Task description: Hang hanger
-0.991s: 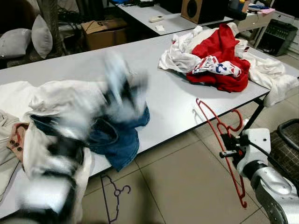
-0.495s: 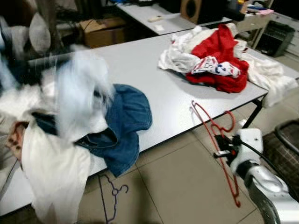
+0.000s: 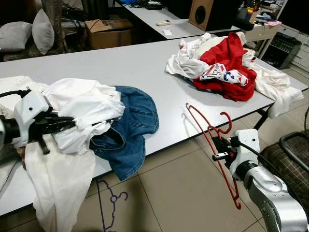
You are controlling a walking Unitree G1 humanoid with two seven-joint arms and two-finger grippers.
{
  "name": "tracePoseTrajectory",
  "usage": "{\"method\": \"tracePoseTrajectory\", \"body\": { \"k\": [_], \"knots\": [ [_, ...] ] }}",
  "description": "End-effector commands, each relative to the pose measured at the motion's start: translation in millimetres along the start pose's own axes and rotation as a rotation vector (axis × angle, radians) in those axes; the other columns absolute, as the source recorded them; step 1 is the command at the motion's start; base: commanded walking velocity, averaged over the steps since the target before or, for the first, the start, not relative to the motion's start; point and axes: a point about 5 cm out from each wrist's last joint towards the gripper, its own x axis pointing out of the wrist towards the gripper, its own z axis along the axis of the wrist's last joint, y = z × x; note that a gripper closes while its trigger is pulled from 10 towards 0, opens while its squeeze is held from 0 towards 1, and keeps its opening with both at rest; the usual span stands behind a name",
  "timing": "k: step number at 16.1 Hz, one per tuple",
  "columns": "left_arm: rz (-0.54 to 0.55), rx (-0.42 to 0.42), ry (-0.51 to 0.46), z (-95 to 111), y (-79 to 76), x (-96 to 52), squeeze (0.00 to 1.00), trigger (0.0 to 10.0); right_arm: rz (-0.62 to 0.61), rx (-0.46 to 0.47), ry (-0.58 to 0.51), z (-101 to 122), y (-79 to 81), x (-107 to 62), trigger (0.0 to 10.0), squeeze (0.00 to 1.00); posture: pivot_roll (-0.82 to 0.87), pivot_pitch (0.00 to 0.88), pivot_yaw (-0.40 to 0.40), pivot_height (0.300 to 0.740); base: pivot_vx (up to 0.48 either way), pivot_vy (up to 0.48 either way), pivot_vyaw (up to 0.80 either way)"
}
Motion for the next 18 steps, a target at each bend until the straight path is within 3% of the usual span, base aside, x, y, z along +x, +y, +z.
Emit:
{"method": "tracePoseTrajectory", "body": {
  "k": [1, 4, 6, 8, 12, 13, 15, 18],
  "knots": [
    [0.034, -0.004, -0.102, 15.6, 7.6, -4.7, 1.0, 10.0, -0.013, -0.016, -0.02, 4.5, -3.2, -0.1, 10.0, 0.0, -0.04, 0.0, -0.058, 0.74, 0.0, 0.0, 0.0],
    [0.038, -0.036, -0.266, 37.2, 15.4, -6.8, 1.0, 10.0, -0.019, -0.013, -0.022, 4.1, -4.2, -0.5, 10.0, 0.0, -0.04, 0.0, -0.052, 0.74, 0.0, 0.0, 0.0],
    [-0.002, -0.025, -0.284, 45.8, 13.3, 1.6, 1.0, 10.0, -0.018, -0.011, -0.024, 4.4, -3.0, 0.0, 10.0, 0.0, -0.05, 0.0, -0.05, 0.74, 0.0, 0.0, 0.0],
    [-0.054, 0.073, -0.276, 60.8, -1.5, 43.4, 1.0, 10.0, -0.02, -0.007, -0.03, 5.3, -2.0, 0.6, 10.0, 0.0, -0.05, 0.0, -0.038, 0.74, 0.0, 0.0, 0.0],
    [-0.042, 0.121, -0.231, 62.2, -9.3, 66.8, 1.0, 10.0, -0.026, -0.004, -0.032, 5.0, -2.6, 0.2, 10.0, 0.0, -0.05, 0.0, -0.037, 0.74, 0.0, 0.0, 0.0],
    [0.079, 0.171, -0.176, 60.0, -10.8, 88.7, 0.0, 10.0, -0.031, 0.0, -0.033, 4.7, -1.8, -0.8, 10.0, 0.0, -0.06, 0.0, -0.027, 0.74, 0.0, 0.0, 0.0],
    [0.172, 0.198, -0.159, 61.4, -6.5, 91.7, 0.0, 10.0, -0.034, 0.001, -0.033, 4.5, -2.1, -1.3, 10.0, 0.0, -0.06, 0.0, -0.028, 0.74, 0.0, 0.0, 0.0],
    [0.149, 0.137, -0.145, 55.0, -14.1, 88.6, 0.0, 10.0, -0.033, 0.002, -0.033, 4.3, -1.1, -1.3, 10.0, 0.0, -0.06, 0.0, -0.027, 0.74, 0.0, 0.0, 0.0]
  ]
}}
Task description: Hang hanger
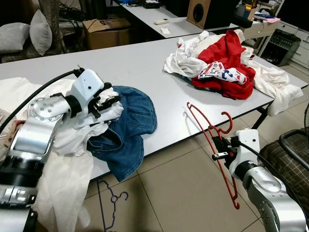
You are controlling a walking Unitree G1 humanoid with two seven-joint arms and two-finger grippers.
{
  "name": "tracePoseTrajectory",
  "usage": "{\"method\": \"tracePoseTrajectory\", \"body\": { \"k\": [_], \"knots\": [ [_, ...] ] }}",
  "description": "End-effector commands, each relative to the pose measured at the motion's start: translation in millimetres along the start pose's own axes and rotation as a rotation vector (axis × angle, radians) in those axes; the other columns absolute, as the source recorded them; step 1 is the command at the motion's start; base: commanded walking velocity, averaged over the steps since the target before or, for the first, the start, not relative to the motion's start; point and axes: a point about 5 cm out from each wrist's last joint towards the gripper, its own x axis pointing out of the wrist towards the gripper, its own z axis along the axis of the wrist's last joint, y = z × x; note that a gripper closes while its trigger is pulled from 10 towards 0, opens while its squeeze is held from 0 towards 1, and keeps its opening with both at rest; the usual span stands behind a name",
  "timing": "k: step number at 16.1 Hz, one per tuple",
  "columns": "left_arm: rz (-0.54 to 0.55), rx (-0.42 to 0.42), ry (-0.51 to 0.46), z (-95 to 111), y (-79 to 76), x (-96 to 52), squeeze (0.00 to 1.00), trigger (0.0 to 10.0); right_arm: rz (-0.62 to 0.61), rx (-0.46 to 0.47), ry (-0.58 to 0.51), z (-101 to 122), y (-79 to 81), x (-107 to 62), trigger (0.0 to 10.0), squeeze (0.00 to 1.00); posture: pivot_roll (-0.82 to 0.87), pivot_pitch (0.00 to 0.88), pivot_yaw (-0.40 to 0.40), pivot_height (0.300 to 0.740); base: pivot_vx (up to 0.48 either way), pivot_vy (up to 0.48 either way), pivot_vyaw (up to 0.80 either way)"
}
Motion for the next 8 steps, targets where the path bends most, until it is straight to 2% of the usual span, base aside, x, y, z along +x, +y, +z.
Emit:
{"method": "tracePoseTrajectory", "body": {
  "k": [1, 2, 3, 4, 5, 8],
  "knots": [
    [-0.009, 0.005, 0.018, -0.2, -2.4, -2.9, 0.0, 9.8, -0.014, -0.015, -0.021, 4.3, -2.4, -1.4, 10.0, 0.0, -0.06, 0.0, -0.027, 0.74, 0.0, 0.0, 0.0],
    [-0.011, 0.013, 0.031, -1.9, -3.4, -3.5, 0.0, 9.8, -0.014, -0.015, -0.02, 4.2, -2.4, -1.2, 10.0, 0.0, -0.06, 0.0, -0.027, 0.74, 0.0, 0.0, 0.0],
    [-0.008, 0.002, 0.034, -2.7, -4.5, -6.0, 0.0, 7.8, -0.013, -0.016, -0.02, 4.4, -2.8, -1.0, 10.0, 0.0, -0.06, 0.0, -0.029, 0.74, 0.0, 0.0, 0.0],
    [-0.008, -0.011, 0.025, -0.9, -4.4, -9.1, 0.0, 7.5, -0.014, -0.016, -0.02, 4.7, -3.5, -1.2, 10.0, 0.0, -0.06, 0.0, -0.029, 0.74, 0.0, 0.0, 0.0],
    [0.001, -0.03, 0.021, 1.8, -3.3, -15.6, 0.0, 10.0, -0.017, -0.018, -0.021, 5.2, -4.7, -1.6, 10.0, 0.0, -0.07, 0.0, -0.028, 0.74, 0.0, 0.0, 0.0],
    [0.042, 0.027, 0.111, -10.4, -1.4, -17.1, 0.0, 10.0, -0.009, -0.02, -0.023, 5.5, -3.2, 0.5, 10.0, 0.0, -0.06, 0.0, -0.034, 0.74, 0.0, 0.0, 0.0]
  ]
}}
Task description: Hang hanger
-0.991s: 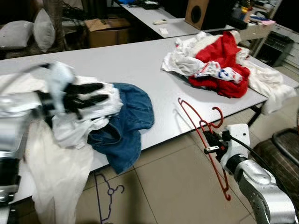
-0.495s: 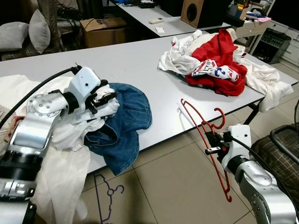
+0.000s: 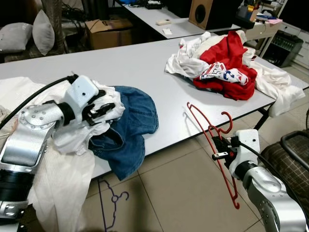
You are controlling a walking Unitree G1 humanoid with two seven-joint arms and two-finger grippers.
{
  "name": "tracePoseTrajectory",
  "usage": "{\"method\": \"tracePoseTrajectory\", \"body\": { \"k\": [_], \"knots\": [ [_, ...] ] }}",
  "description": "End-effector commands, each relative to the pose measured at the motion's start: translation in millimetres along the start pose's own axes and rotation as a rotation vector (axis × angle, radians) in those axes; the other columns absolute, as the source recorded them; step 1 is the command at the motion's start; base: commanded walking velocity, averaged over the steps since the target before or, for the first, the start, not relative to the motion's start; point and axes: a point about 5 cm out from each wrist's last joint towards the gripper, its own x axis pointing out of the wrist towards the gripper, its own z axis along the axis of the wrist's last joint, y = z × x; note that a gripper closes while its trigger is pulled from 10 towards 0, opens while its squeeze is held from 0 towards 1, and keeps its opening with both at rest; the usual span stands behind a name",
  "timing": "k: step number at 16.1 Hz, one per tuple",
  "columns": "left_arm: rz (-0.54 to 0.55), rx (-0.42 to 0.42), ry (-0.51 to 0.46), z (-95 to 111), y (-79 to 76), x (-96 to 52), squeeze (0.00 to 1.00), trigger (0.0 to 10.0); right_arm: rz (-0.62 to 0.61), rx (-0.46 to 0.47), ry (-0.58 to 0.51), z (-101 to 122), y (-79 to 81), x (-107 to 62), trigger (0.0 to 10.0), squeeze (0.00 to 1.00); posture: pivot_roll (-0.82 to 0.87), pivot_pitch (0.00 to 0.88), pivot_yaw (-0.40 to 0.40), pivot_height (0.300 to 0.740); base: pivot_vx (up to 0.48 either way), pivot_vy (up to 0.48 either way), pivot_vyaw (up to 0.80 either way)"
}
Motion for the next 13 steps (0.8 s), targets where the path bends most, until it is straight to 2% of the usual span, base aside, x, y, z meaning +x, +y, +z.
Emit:
{"method": "tracePoseTrajectory", "body": {
  "k": [1, 5, 8, 9, 10, 11, 12, 13],
  "knots": [
    [0.01, 0.02, 0.031, -4.0, -1.0, 2.2, 0.0, 10.0, -0.009, -0.019, -0.024, 5.7, -2.7, 1.2, 10.0, 0.0, -0.06, 0.0, -0.033, 0.74, 0.0, 0.0, 0.0],
    [0.059, 0.039, 0.093, -14.1, 0.9, 9.1, 0.0, 10.0, -0.012, -0.021, -0.029, 6.3, -3.4, 0.3, 10.0, 0.0, -0.07, 0.0, -0.027, 0.74, 0.0, 0.0, 0.0],
    [0.088, 0.023, 0.12, -17.7, 4.7, 10.6, 0.0, 10.0, -0.016, -0.021, -0.029, 5.6, -3.4, -1.6, 10.0, 0.0, -0.08, 0.0, -0.021, 0.74, 0.0, 0.0, 0.0],
    [0.097, 0.009, 0.128, -18.9, 5.6, 10.4, 0.0, 7.6, -0.017, -0.021, -0.029, 5.3, -3.3, -2.1, 10.0, 0.0, -0.08, 0.0, -0.021, 0.74, 0.0, 0.0, 0.0],
    [0.104, -0.002, 0.134, -19.8, 6.5, 10.4, 0.0, 4.7, -0.016, -0.022, -0.029, 5.3, -3.2, -2.2, 10.0, 0.0, -0.08, 0.0, -0.021, 0.74, 0.0, 0.0, 0.0],
    [0.108, -0.009, 0.137, -20.6, 7.1, 10.5, 0.0, 1.5, -0.016, -0.022, -0.03, 5.4, -3.2, -2.1, 10.0, 0.0, -0.08, 0.0, -0.022, 0.74, 0.0, 0.0, 0.0],
    [0.112, -0.009, 0.139, -21.1, 8.0, 10.8, 0.0, 0.0, -0.016, -0.022, -0.03, 5.7, -3.3, -1.8, 10.0, 0.0, -0.08, 0.0, -0.023, 0.74, 0.0, 0.0, 0.0],
    [0.113, -0.013, 0.136, -20.7, 8.3, 10.7, 0.0, 0.0, -0.015, -0.023, -0.03, 6.0, -3.5, -1.2, 10.0, 0.0, -0.08, 0.0, -0.023, 0.74, 0.0, 0.0, 0.0]
  ]
}}
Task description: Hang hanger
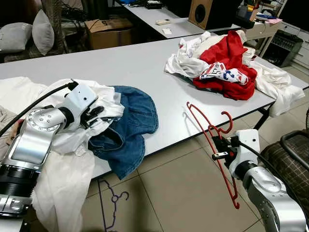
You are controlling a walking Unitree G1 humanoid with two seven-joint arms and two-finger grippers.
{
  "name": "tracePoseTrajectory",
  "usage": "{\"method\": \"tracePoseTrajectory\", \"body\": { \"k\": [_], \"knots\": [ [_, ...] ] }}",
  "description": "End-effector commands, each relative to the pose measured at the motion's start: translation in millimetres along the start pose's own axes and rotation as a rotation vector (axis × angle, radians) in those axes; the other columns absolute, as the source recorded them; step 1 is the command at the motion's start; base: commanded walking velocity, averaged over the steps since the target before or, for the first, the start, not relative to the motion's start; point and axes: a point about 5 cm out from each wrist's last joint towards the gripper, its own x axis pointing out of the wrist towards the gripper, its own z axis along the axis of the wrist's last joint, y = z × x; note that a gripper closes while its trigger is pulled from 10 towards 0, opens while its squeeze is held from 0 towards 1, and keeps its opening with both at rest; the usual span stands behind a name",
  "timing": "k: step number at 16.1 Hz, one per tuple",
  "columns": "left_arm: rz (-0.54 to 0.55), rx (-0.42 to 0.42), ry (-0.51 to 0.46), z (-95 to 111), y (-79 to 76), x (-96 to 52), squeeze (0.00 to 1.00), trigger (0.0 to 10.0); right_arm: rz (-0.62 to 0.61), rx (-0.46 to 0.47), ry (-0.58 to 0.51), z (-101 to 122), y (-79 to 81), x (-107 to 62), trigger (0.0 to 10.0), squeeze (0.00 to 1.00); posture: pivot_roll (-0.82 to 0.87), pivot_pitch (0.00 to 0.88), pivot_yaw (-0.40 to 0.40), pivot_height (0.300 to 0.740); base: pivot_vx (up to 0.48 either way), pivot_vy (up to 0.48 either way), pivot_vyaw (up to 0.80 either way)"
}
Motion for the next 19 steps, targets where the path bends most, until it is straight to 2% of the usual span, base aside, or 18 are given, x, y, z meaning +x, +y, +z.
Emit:
{"method": "tracePoseTrajectory", "body": {
  "k": [1, 5, 7, 9, 11, 13, 15, 16, 18, 19],
  "knots": [
    [0.019, -0.012, -0.008, 3.6, 4.2, 0.0, 0.0, 0.0, -0.015, -0.022, -0.028, 5.8, -3.6, -1.0, 10.0, 0.0, -0.08, 0.0, -0.023, 0.74, 0.0, 0.0, 0.0],
    [0.025, -0.016, -0.01, 3.0, 5.6, -2.7, 0.0, 0.0, -0.012, -0.022, -0.027, 6.0, -2.5, -0.2, 10.0, 0.0, -0.07, 0.0, -0.027, 0.74, 0.0, 0.0, 0.0],
    [0.02, 0.015, -0.046, 6.4, 6.2, -5.4, 0.0, 0.0, -0.012, -0.023, -0.027, 5.9, -2.9, 0.2, 10.0, 0.0, -0.06, 0.0, -0.031, 0.74, 0.0, 0.0, 0.0],
    [0.042, 0.064, -0.129, 16.8, 11.5, -8.4, 0.0, 0.0, -0.011, -0.025, -0.03, 7.0, -3.6, 1.8, 10.0, 0.0, -0.06, 0.0, -0.032, 0.74, 0.0, 0.0, 0.0],
    [0.102, 0.138, -0.208, 31.2, 24.3, -9.7, 0.0, 0.0, -0.007, -0.026, -0.036, 9.3, -3.2, 4.8, 10.0, 0.0, -0.06, 0.0, -0.036, 0.74, 0.0, 0.0, 0.0],
    [0.101, 0.247, -0.436, 66.8, 32.0, -17.6, 0.0, 0.0, -0.002, -0.028, -0.045, 11.7, -2.1, 7.9, 10.0, 0.0, -0.05, 0.0, -0.036, 0.74, 0.0, 0.0, 0.0],
    [0.022, 0.318, -0.576, 83.6, 24.8, -27.4, 0.0, 0.0, 0.0, -0.028, -0.048, 11.7, -1.6, 8.7, 10.0, 0.0, -0.04, 0.0, -0.036, 0.74, 0.0, 0.0, 0.0],
    [-0.088, 0.44, -0.51, 73.0, 6.6, -28.8, 0.0, 0.0, 0.005, -0.025, -0.045, 9.4, 0.3, 8.9, 10.0, 0.0, -0.03, 0.0, -0.038, 0.74, 0.0, 0.0, 0.0],
    [-0.197, 0.426, -0.409, 48.3, -18.0, -24.0, 0.0, 0.0, 0.013, -0.02, -0.038, 6.8, 3.8, 9.0, 10.0, 0.0, -0.03, 0.0, -0.04, 0.74, 0.0, 0.0, 0.0],
    [-0.229, 0.451, -0.348, 35.6, -26.8, -22.3, 0.0, 0.0, 0.015, -0.019, -0.038, 6.7, 4.9, 9.2, 10.0, 0.0, -0.03, 0.0, -0.04, 0.74, 0.0, 0.0, 0.0]
  ]
}}
